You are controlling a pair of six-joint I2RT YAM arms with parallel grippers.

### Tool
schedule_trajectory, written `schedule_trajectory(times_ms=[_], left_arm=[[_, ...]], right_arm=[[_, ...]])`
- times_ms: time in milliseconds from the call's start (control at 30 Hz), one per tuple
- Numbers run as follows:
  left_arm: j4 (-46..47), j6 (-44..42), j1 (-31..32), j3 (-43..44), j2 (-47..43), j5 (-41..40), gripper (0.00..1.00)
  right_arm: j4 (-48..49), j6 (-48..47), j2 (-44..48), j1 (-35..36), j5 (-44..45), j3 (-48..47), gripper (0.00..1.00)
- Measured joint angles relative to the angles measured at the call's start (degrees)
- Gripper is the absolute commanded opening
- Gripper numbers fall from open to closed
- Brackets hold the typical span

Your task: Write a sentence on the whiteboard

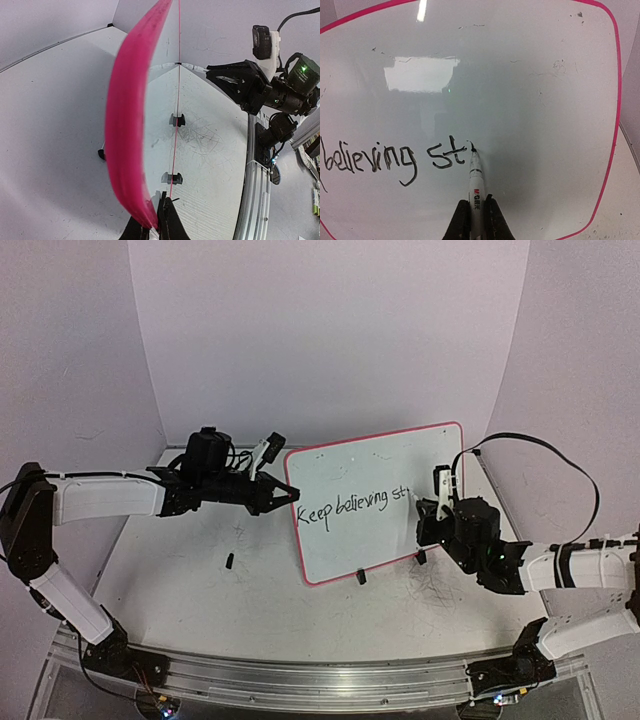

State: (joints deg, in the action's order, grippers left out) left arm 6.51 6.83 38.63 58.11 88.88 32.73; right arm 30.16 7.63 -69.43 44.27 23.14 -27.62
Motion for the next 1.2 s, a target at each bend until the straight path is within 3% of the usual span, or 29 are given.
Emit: schedule_trajectory(times_ms=[1200], left_arm=[[-0.5,0.5,0.0,0.0,0.0,-0.9,0.0]], right_arm=[[-0.7,1.3,-1.5,0.0,-0.2,-0.2,0.0]])
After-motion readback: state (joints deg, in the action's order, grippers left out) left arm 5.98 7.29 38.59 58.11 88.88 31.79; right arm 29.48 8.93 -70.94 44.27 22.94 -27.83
